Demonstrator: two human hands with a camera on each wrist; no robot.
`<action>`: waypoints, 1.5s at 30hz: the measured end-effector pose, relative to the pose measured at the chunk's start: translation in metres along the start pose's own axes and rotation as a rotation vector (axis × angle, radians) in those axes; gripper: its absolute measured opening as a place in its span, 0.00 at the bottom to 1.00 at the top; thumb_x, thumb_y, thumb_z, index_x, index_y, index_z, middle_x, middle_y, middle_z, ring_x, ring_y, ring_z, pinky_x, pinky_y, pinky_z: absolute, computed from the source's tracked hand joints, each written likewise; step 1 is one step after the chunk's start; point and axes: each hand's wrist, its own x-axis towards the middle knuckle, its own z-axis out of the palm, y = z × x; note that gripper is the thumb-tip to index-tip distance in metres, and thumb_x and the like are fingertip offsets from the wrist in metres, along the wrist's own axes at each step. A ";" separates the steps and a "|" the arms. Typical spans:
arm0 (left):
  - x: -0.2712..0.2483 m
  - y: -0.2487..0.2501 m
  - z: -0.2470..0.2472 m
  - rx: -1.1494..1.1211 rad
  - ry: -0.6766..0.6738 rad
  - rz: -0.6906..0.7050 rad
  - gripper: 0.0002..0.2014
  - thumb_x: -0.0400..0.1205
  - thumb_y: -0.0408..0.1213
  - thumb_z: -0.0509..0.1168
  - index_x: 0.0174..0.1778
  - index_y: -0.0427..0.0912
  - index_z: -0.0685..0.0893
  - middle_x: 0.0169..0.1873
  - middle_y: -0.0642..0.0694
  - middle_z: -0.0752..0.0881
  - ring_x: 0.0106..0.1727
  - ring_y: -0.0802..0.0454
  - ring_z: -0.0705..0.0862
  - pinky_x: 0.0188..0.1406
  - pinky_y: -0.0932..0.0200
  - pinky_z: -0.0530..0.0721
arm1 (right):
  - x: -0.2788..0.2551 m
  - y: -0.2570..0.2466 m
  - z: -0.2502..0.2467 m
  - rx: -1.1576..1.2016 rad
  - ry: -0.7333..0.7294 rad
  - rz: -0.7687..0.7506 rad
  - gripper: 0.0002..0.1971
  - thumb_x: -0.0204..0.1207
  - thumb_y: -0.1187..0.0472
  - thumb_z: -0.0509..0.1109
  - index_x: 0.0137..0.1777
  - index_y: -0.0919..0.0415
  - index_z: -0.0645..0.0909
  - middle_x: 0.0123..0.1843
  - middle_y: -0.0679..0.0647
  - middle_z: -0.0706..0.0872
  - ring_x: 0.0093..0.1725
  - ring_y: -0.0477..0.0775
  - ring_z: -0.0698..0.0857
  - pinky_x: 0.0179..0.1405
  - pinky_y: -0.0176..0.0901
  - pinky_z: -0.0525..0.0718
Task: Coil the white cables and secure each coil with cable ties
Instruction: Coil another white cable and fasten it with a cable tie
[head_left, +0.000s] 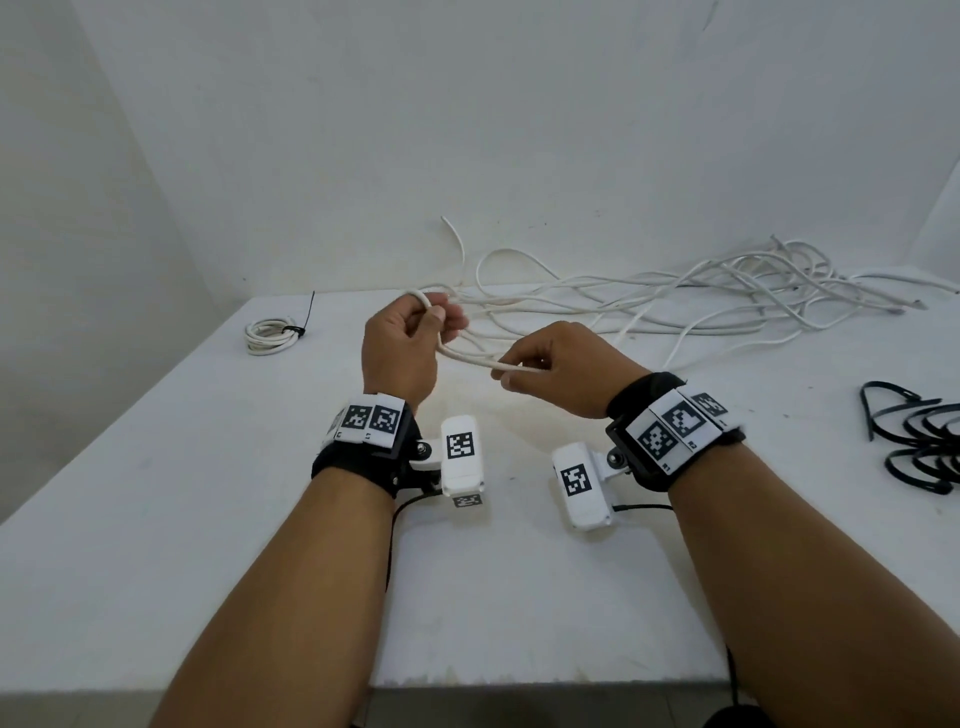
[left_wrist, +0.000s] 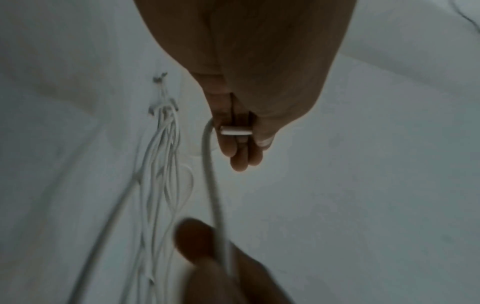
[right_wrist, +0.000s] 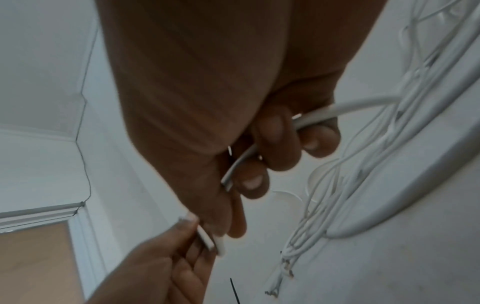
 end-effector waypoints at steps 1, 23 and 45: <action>-0.001 -0.001 -0.001 0.085 -0.056 0.000 0.09 0.86 0.24 0.58 0.52 0.32 0.83 0.39 0.41 0.89 0.39 0.52 0.90 0.44 0.61 0.87 | -0.002 0.000 -0.002 0.011 0.010 -0.024 0.05 0.78 0.53 0.74 0.47 0.49 0.91 0.35 0.48 0.87 0.32 0.44 0.79 0.34 0.36 0.76; -0.035 0.028 0.024 -0.441 -0.667 -0.397 0.17 0.88 0.36 0.47 0.42 0.37 0.79 0.20 0.52 0.67 0.19 0.57 0.64 0.28 0.59 0.62 | -0.003 0.018 -0.025 0.465 0.423 -0.150 0.03 0.75 0.62 0.78 0.44 0.53 0.91 0.39 0.57 0.91 0.35 0.47 0.84 0.43 0.41 0.82; -0.016 0.019 0.030 -0.638 0.077 -0.164 0.09 0.86 0.30 0.61 0.60 0.34 0.82 0.28 0.48 0.85 0.34 0.51 0.87 0.46 0.58 0.88 | -0.004 0.002 -0.006 0.051 -0.194 0.100 0.12 0.85 0.55 0.63 0.65 0.53 0.83 0.34 0.45 0.85 0.27 0.40 0.81 0.37 0.33 0.78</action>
